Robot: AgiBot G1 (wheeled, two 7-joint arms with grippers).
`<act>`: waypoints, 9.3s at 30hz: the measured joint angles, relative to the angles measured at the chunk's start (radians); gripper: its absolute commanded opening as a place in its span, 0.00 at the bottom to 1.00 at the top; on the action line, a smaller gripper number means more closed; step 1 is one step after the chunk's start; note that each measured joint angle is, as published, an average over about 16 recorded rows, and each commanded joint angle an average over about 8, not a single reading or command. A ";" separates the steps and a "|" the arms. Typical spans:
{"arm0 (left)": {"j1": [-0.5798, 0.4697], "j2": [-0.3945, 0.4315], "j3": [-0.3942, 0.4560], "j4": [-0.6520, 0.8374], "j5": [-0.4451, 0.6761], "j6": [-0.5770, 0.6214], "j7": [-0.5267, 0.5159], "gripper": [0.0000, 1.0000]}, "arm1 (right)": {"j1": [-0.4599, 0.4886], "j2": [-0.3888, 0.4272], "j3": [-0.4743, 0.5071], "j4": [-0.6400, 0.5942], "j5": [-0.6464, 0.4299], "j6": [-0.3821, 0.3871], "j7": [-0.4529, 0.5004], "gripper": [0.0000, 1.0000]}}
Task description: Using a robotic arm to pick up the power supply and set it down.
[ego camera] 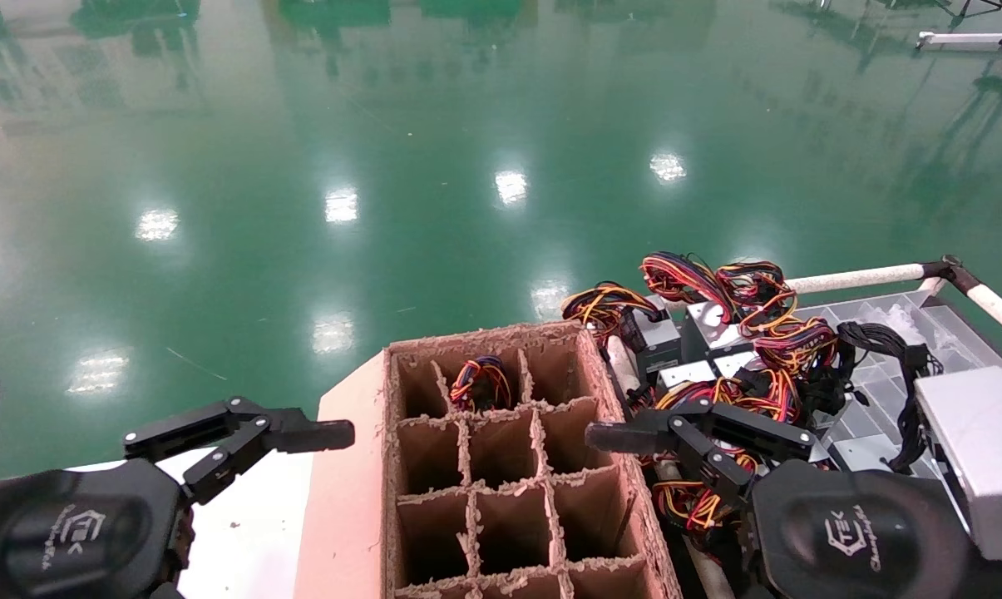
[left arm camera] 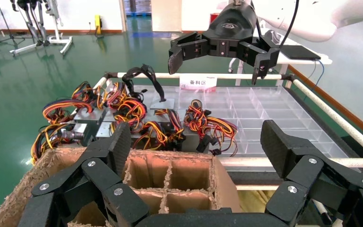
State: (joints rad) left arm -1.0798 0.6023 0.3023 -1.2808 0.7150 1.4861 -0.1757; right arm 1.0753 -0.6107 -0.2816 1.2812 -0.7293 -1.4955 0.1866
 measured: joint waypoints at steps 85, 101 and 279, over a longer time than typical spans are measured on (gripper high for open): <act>-0.001 -0.001 0.003 0.001 -0.002 -0.001 0.002 1.00 | 0.680 -0.754 -0.482 -0.995 -0.804 0.491 -0.775 0.00; -0.001 -0.001 0.004 0.001 -0.002 -0.001 0.002 1.00 | 0.655 -0.757 -0.638 -0.909 -0.757 0.602 -0.733 0.00; -0.003 -0.004 0.011 0.001 -0.007 -0.004 0.006 1.00 | 1.217 0.350 -1.144 -0.745 -0.377 -0.091 -0.406 0.00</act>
State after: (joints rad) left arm -1.0826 0.5982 0.3130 -1.2799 0.7079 1.4822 -0.1702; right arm 2.2926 -0.2606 -1.4256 0.5363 -1.1059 -1.5860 -0.2197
